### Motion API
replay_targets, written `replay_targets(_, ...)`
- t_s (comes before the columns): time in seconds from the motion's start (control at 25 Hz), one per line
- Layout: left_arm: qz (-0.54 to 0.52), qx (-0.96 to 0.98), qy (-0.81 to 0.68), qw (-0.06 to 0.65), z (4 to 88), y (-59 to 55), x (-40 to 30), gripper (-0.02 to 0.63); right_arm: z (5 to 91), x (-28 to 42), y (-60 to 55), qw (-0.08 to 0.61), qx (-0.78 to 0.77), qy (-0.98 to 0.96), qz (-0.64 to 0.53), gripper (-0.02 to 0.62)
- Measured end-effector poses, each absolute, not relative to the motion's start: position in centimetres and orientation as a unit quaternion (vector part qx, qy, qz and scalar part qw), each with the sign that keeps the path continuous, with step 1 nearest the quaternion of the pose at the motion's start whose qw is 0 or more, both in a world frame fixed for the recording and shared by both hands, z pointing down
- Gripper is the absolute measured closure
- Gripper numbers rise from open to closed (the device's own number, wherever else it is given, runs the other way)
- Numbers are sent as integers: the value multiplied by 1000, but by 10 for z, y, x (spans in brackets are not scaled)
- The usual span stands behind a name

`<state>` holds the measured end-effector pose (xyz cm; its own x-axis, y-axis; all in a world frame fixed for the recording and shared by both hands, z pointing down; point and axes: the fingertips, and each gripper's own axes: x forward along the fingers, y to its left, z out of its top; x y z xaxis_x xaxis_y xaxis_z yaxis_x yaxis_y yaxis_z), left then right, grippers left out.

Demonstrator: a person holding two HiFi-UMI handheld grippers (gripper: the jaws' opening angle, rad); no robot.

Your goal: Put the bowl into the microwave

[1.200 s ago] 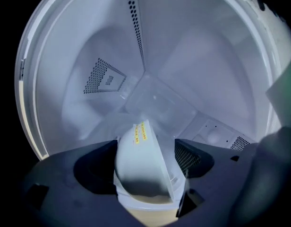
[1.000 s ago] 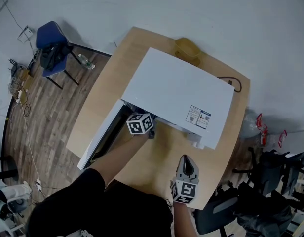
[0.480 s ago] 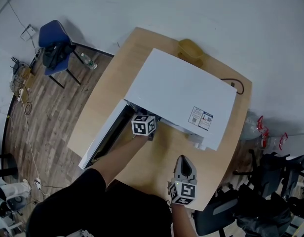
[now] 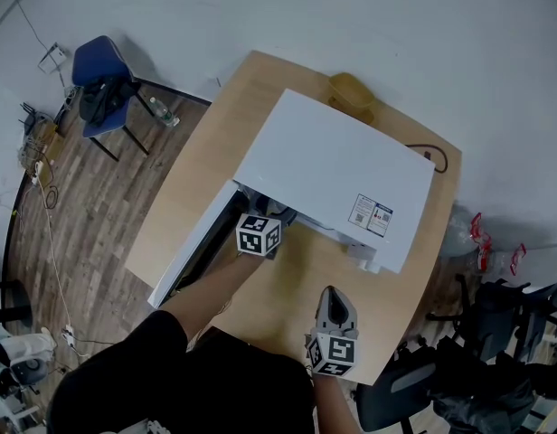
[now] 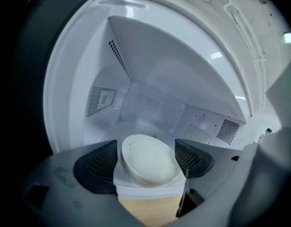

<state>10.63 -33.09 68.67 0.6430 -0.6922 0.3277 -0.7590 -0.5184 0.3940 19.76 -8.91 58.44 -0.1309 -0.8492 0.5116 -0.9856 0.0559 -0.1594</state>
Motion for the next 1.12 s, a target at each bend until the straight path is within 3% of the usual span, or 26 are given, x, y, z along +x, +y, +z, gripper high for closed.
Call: replay_targets(1.12, 146, 881, -393, 218, 698, -317, 136, 256, 581, 212, -85, 145, 666, -694, 232, 534)
